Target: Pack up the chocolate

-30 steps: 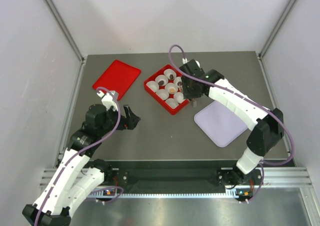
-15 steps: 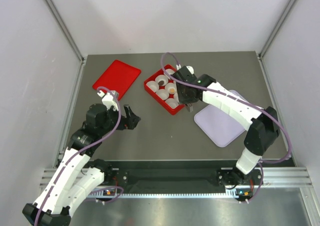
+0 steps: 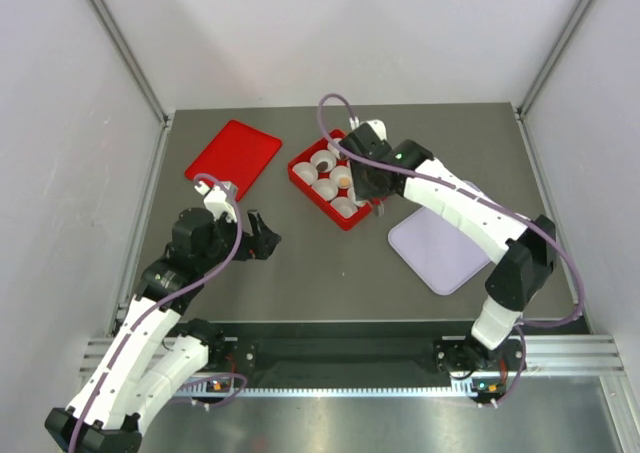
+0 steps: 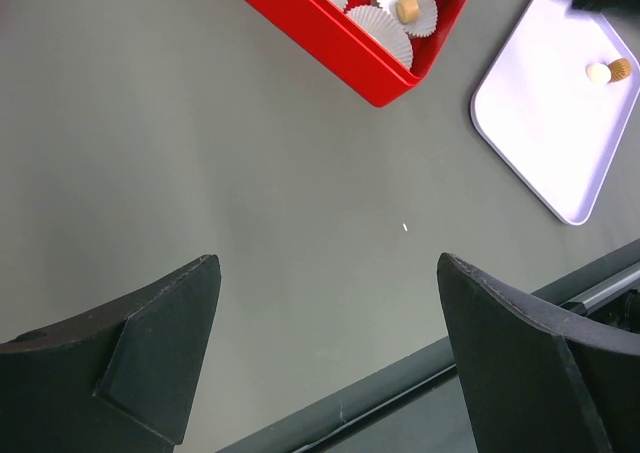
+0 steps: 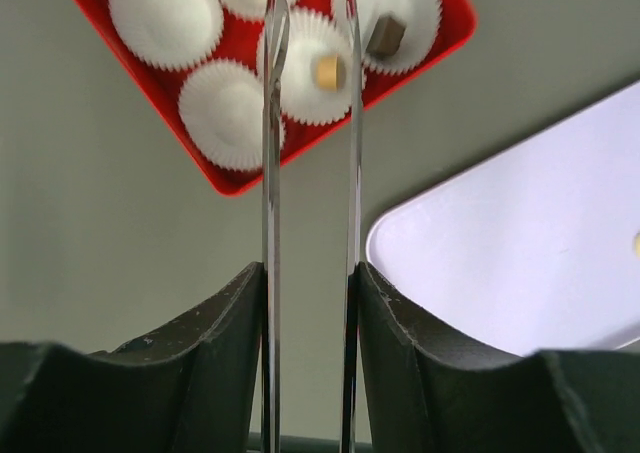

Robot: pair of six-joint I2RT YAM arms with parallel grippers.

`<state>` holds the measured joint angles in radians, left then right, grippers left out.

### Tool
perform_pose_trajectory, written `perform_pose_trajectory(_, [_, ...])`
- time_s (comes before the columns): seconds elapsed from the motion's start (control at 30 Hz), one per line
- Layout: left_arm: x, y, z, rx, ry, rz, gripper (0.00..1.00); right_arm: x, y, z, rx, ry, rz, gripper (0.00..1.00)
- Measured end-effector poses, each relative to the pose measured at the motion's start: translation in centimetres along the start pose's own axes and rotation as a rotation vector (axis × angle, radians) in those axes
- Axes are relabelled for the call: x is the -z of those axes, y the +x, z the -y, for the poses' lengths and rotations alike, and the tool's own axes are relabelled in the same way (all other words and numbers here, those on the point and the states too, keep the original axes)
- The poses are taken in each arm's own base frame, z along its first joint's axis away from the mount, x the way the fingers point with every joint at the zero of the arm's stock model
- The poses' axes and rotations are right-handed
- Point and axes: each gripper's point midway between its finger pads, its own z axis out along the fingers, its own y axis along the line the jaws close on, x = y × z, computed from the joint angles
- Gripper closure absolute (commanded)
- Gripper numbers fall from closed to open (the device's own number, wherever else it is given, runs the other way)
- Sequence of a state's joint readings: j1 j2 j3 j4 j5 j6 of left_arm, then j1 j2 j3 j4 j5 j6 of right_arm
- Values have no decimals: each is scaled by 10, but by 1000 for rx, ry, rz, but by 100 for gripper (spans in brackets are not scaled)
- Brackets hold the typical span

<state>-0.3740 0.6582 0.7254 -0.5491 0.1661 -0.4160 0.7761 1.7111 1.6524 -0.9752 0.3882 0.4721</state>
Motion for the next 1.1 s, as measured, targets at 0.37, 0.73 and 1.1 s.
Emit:
perform_pose_trajectory(0.37, [0,0,0,0,1,2,6,59,-8,107,-150,188,121,58])
perform_pose_trajectory(0.73, [2,-1,1,-2,6,9,5,50,102,247,-457,403,-47,54])
perform_pose_trajectory(1.1, [3,-1,3,-3,18,10,5,24,121,275,-545,399,-113,54])
